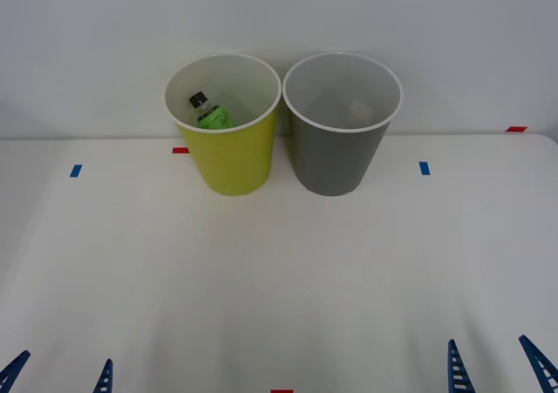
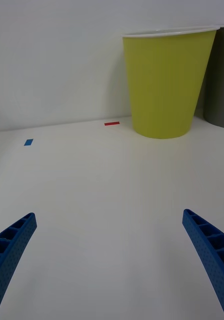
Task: Put cans in the gray bin and PET bottles in the light green bin.
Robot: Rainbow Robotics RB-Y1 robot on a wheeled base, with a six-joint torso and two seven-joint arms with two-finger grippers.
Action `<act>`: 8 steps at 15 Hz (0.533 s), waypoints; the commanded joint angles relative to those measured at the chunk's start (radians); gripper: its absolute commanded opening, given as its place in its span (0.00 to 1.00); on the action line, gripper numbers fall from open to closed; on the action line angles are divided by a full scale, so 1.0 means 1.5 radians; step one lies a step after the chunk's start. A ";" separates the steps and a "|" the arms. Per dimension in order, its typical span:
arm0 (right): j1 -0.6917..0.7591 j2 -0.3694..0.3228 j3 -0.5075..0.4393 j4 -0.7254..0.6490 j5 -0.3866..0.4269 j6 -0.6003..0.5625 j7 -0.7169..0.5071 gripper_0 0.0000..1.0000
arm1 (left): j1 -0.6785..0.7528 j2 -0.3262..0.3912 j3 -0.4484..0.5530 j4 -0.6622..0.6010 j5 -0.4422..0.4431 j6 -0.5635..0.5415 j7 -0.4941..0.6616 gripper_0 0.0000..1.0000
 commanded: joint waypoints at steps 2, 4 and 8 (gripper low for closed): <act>0.000 0.000 0.000 0.000 0.000 0.000 0.000 0.82 | 0.000 0.000 0.000 0.000 0.000 0.000 0.000 1.00; 0.000 0.000 0.000 0.000 0.000 0.000 0.000 0.82 | 0.000 0.000 0.000 0.000 0.000 0.000 0.000 1.00; 0.000 0.000 0.000 0.000 0.000 0.000 0.000 0.82 | 0.000 0.000 0.000 0.000 0.000 0.000 0.000 1.00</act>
